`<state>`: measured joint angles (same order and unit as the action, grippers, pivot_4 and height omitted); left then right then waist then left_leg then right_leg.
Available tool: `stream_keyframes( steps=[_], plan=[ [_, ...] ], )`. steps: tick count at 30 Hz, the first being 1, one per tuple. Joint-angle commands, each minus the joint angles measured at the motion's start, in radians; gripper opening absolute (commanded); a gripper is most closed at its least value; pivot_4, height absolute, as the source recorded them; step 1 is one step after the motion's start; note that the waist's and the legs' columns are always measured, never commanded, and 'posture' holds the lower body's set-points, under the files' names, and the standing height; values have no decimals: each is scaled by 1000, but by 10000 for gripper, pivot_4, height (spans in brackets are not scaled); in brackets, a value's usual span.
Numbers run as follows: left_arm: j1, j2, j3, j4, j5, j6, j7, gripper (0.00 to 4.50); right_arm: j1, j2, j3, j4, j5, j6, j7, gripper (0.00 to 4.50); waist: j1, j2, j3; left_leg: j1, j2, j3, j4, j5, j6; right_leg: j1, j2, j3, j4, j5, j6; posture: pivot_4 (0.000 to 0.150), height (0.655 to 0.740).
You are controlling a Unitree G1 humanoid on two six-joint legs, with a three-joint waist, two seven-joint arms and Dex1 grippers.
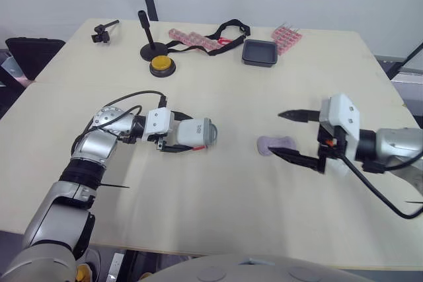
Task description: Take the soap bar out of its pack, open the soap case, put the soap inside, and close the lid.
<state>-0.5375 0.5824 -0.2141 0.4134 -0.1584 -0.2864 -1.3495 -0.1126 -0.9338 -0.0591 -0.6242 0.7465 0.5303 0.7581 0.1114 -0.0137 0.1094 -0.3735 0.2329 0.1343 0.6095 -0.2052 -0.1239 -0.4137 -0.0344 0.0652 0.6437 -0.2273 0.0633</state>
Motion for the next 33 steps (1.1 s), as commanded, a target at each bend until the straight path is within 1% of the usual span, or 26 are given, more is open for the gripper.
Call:
stream_keyframes(
  steps=[1, 4, 11, 17, 20, 23, 25, 28, 33],
  plan=[
    [-36, 20, 33, -33, -37, 64, -18, 34574, -54, 55, 149, 81, -165, -163, 138, 44935, -3, 0, 0, 0, 0, 0, 0, 0, 0, 0, 0, 0, 0, 0, 0, 1500, 7395],
    [-33, 37, 30, -57, -35, 94, -28, 34574, -77, 91, 165, 141, -180, -206, 209, 44935, -4, 0, 0, 0, 0, 0, 0, 0, 0, -1, 0, 0, 0, 0, 0, 1500, 7395],
    [-15, 65, 21, -124, -34, 154, -44, 34574, -106, 140, 149, 210, -189, -195, 232, 44935, -4, 0, 0, 0, 0, 0, -1, 0, 0, -1, 0, 0, 0, 0, 0, 1500, 7395],
    [-10, 81, -4, -190, -11, 245, -34, 34574, -89, 156, 150, 226, -236, -222, 231, 44935, -4, 0, 0, 0, 0, 0, -1, 0, 0, -1, 0, 0, 0, 0, 0, 1500, 7395],
    [-22, 73, -29, -220, -2, 288, -38, 34574, -78, 156, 142, 245, -261, -239, 226, 44935, -4, 0, 0, 0, 0, 0, -1, 0, 0, -1, 0, 0, 0, 0, 0, 1500, 7395],
    [-42, 50, -67, -241, 28, 324, -25, 34574, -81, 163, 142, 255, -287, -257, 221, 44935, -4, 1, 0, 0, 0, 0, -1, 0, 0, -1, 0, 0, 0, 0, 0, 1500, 7395],
    [-62, 41, -106, -243, 85, 359, 4, 34574, -85, 174, 137, 248, -285, -249, 211, 44935, -4, 1, 0, 0, 0, 0, -1, 0, 0, 0, 0, 0, 0, 0, 0, 1500, 7395],
    [-82, 29, -148, -252, 133, 381, 17, 34574, -83, 184, 144, 243, -304, -252, 211, 44935, -6, 1, 0, 0, 0, 0, -1, 0, 0, 0, 0, 0, 0, 0, 0, 1500, 7395],
    [-129, 10, -179, -263, 166, 392, 25, 34574, -83, 199, 157, 243, -336, -257, 205, 44935, -5, 1, 0, -1, 0, 0, -1, 0, 0, 0, 0, 0, 0, 0, 0, 1500, 7395]
  ],
)
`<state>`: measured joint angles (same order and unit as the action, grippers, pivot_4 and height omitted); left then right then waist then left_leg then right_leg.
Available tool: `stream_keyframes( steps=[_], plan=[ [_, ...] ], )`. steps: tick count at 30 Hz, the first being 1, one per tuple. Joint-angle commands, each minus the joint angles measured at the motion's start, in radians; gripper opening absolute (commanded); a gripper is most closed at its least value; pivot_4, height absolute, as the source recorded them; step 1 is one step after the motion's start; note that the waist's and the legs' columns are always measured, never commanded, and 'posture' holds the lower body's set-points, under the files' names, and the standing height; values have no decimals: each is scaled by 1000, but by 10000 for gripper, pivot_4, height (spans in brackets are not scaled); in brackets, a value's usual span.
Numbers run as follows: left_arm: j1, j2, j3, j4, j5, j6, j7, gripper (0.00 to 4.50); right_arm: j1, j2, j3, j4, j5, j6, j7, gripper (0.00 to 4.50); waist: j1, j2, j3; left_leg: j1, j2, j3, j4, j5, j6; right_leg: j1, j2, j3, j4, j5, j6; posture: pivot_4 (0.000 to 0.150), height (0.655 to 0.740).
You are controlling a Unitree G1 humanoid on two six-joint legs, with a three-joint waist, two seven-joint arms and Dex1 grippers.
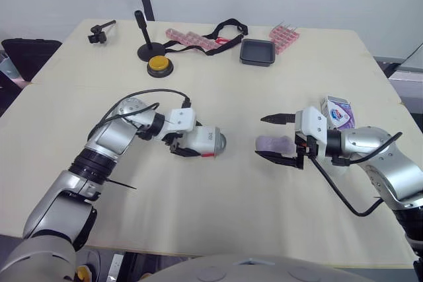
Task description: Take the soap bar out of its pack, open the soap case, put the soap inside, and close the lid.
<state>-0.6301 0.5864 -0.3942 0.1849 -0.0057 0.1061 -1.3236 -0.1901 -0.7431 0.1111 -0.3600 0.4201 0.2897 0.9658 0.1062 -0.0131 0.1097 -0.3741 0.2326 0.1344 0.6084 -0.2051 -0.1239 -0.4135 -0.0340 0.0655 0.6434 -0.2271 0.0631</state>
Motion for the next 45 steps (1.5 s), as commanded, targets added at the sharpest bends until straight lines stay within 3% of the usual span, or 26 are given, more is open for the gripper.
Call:
stream_keyframes(
  steps=[1, 5, 10, 25, 33, 45],
  plan=[
    [-44, 4, -2, -39, 14, 10, -2, 34574, -6, 12, -14, -21, -11, -16, -3, 44935, 0, 0, 0, 0, 0, 0, 0, 0, 0, 0, 0, 0, 0, 0, 0, 1500, 7395],
    [-96, -31, -36, -35, 34, 46, 4, 34574, -10, 34, -5, -15, -30, -19, -14, 44935, 1, 0, 0, 0, 0, 0, 0, 0, 0, 0, 0, 0, 0, 0, 0, 1500, 7395],
    [-109, 7, -40, -36, 38, 66, -38, 34574, -7, 47, -1, -14, -54, -21, -14, 44935, -4, 1, 0, 0, 0, 0, -1, 0, 0, 0, 0, 1, 0, 0, 0, 1500, 7395],
    [-104, -79, -62, -110, 26, 177, -5, 34574, -21, 81, 10, 4, -81, -39, -7, 44935, 1, 1, 0, 0, 0, 0, -1, 0, 0, 1, 0, 0, -1, 0, 0, 1500, 7395],
    [-83, 14, -64, -144, 49, 171, -37, 34574, -51, 91, 17, 36, -96, -55, -7, 44935, -9, 2, 1, 1, 0, 0, -2, 0, -1, 1, 0, 0, -1, 0, 0, 1500, 7395],
    [-89, 19, -79, -182, 38, 189, -39, 34574, -61, 113, 34, 50, -109, -71, 9, 44935, -5, 2, 1, 0, 0, 0, -3, 0, -1, 1, 0, 0, -2, 0, 0, 1500, 7395]
  ],
)
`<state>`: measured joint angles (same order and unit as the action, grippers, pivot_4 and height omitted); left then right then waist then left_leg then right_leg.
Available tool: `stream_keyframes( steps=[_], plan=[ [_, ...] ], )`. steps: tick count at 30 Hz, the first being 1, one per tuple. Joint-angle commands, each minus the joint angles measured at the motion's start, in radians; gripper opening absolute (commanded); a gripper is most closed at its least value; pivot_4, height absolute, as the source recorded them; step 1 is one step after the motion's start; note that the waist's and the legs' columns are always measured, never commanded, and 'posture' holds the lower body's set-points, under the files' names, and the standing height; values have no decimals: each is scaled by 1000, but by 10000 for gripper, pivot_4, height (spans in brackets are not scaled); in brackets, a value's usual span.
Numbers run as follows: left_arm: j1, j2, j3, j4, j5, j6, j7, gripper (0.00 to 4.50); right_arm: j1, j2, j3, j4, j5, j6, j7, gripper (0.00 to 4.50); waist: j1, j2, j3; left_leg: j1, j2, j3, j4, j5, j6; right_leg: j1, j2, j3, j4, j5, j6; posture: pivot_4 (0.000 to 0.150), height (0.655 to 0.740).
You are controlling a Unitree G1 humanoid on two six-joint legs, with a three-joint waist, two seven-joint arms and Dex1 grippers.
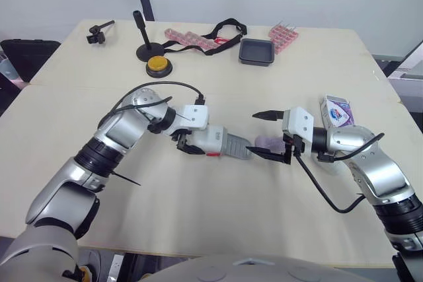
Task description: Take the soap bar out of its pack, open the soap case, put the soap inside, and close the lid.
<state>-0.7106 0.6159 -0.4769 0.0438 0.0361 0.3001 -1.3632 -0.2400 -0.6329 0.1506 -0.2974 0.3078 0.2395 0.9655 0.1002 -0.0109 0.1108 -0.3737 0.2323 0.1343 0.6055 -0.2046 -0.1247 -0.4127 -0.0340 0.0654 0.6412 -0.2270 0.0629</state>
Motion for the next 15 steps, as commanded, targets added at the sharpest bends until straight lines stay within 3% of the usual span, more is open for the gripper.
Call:
stream_keyframes(
  steps=[1, 15],
  plan=[
    [-8, -18, -8, -33, 11, -17, 15, 34574, -10, 3, -2, -16, 3, -19, 12, 44935, 3, 0, 0, 0, 0, 0, 0, 0, 0, 0, 0, 0, 0, 0, 0, 1500, 7395],
    [94, 167, 89, -78, 5, -67, 16, 34574, 48, -69, -26, -39, 0, -12, 59, 44935, -6, 1, 0, 1, 0, 0, -1, 0, 0, 0, 0, -1, -1, 0, 0, 1500, 7395]
  ],
)
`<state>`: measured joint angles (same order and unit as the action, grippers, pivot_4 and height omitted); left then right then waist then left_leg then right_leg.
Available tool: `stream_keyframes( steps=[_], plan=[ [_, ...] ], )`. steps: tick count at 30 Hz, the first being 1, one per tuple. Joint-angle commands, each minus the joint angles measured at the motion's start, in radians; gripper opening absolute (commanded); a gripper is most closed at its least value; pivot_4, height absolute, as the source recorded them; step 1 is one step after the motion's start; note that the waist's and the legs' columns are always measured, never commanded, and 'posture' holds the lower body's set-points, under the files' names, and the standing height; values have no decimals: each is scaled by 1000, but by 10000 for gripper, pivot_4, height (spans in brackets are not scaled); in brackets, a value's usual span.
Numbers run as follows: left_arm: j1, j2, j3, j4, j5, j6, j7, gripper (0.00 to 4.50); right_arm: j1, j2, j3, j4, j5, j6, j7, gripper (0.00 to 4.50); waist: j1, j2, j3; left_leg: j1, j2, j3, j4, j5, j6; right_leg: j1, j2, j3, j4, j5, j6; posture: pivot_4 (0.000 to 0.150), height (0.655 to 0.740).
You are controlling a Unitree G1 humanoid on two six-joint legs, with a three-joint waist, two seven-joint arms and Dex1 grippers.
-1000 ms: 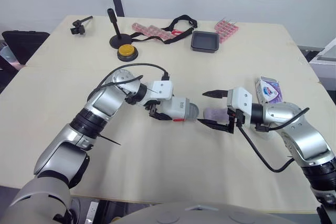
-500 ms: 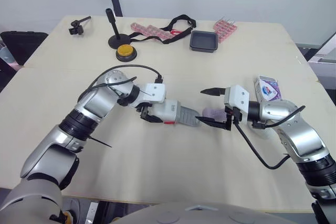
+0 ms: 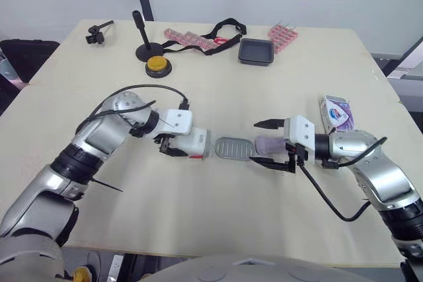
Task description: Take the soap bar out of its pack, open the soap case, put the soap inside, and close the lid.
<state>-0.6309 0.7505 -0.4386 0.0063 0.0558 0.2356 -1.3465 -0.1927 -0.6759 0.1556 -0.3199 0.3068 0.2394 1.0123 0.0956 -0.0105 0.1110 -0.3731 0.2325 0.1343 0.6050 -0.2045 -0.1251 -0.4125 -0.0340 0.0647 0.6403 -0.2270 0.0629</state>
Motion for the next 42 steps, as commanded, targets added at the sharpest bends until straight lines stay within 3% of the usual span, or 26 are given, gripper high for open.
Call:
stream_keyframes(
  steps=[1, 10, 15, 26, 28, 42],
  plan=[
    [23, 47, 62, -47, -22, -4, -4, 34574, 2, -32, -30, -12, -3, -15, 16, 44935, -2, 0, 0, 0, 0, 0, 0, 0, 0, 0, 0, 0, 0, 0, 0, 1500, 7395],
    [118, 114, 205, -20, -159, -112, -42, 34574, -2, -76, -54, 10, 3, -22, 43, 44935, -4, 0, 0, 0, 0, 0, 0, 0, 0, 0, 0, 0, 0, 0, 0, 1500, 7395],
    [186, 78, 264, 21, -236, -131, -24, 34574, -5, -88, -68, 25, 10, -26, 56, 44935, -8, 0, 0, 0, 0, 0, -1, 0, 0, 0, 0, 0, -1, 0, 0, 1500, 7395],
    [202, -73, 203, 131, -184, -287, 40, 34574, 13, -110, -71, 23, 2, -25, 87, 44935, -9, 0, 0, 0, 0, 0, -1, 0, 0, 0, 0, 0, -1, 0, 0, 1500, 7395],
    [198, -79, 193, 139, -178, -289, 34, 44867, 11, -112, -73, 24, 3, -24, 87, 45000, -11, 0, 0, 0, 0, 0, -1, 0, 0, 0, 0, 0, 0, 0, 0, 1500, 7395],
    [175, 2, 245, 76, -213, -259, -7, 44867, 13, -104, -68, 15, -1, -21, 73, 45000, -15, 0, 0, 0, 0, 0, -1, 0, 0, 0, 0, 0, 0, 0, 0, 1500, 7395]
  ],
)
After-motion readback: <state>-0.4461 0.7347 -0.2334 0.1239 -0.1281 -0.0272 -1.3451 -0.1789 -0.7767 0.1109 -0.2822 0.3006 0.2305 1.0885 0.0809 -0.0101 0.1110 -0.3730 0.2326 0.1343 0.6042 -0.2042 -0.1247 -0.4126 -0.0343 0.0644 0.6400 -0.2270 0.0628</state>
